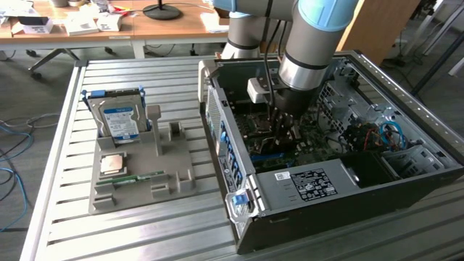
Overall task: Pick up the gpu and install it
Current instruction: 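Insert the gpu into the slot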
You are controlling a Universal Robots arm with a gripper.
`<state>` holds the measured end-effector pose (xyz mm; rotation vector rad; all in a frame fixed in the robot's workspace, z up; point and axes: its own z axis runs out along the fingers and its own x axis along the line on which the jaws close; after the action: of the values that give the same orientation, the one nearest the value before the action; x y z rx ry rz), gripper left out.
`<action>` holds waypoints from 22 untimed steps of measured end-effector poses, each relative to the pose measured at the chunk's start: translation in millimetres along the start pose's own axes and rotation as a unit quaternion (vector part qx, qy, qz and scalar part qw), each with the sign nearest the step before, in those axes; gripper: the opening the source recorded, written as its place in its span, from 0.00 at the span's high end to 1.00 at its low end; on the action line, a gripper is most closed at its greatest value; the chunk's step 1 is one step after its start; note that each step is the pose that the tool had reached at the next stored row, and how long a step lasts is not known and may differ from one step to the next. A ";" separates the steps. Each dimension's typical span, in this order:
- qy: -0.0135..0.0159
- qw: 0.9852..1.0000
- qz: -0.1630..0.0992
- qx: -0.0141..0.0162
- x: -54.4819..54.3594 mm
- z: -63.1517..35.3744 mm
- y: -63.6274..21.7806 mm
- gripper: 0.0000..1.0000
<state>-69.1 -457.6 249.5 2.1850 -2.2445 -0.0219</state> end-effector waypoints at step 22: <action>0.000 1.000 0.000 0.000 0.3 0.2 0.0 0.74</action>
<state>-69.1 -458.0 249.3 2.1850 -2.2445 -0.0223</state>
